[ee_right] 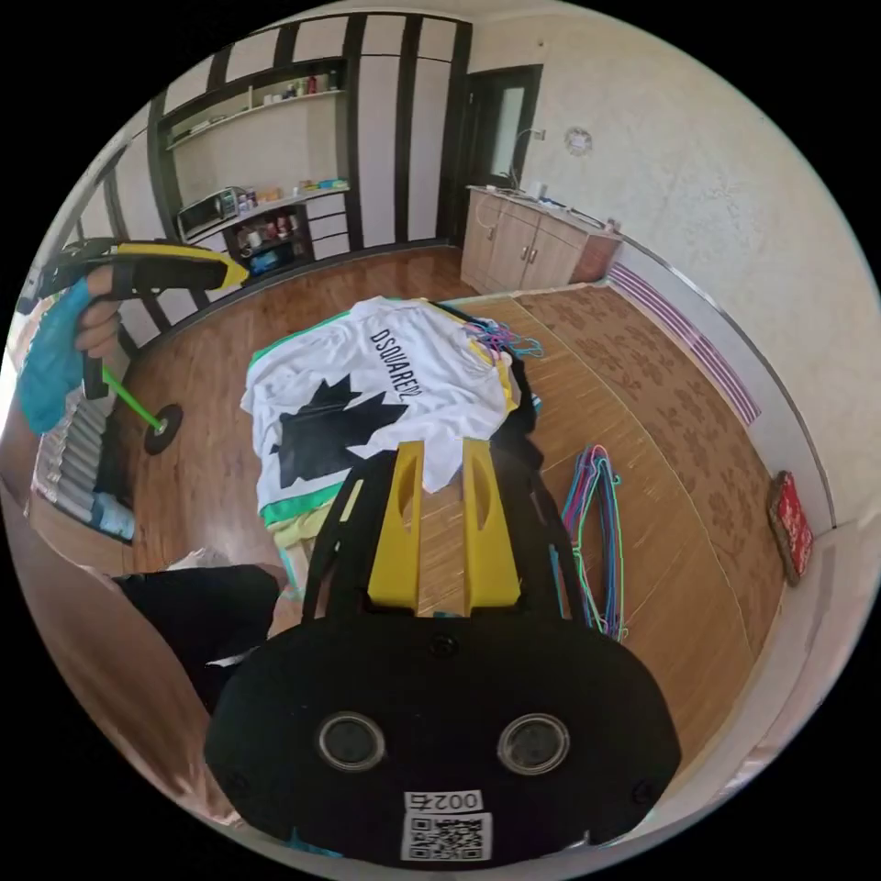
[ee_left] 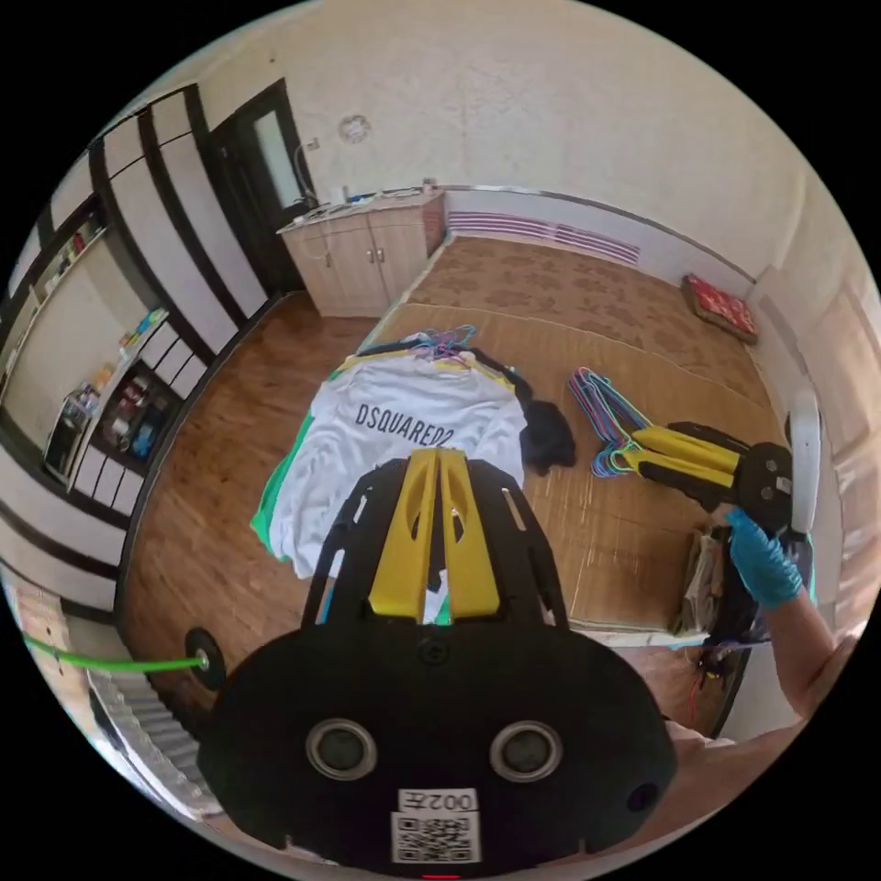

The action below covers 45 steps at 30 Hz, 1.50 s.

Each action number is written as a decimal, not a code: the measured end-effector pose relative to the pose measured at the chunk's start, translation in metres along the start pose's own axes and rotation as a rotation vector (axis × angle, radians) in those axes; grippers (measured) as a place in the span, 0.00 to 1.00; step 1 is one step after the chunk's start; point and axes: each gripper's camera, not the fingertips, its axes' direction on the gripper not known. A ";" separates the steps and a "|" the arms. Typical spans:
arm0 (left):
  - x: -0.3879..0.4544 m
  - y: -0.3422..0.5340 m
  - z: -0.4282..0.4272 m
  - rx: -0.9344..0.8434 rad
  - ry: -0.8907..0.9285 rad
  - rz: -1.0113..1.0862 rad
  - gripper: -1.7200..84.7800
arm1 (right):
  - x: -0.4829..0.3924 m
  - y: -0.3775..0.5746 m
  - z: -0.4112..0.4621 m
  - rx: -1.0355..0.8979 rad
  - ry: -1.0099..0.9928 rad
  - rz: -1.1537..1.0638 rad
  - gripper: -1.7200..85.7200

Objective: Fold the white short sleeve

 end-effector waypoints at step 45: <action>-0.018 0.327 0.472 0.048 0.186 0.275 0.05 | -0.394 0.180 0.046 0.098 -0.047 0.305 0.11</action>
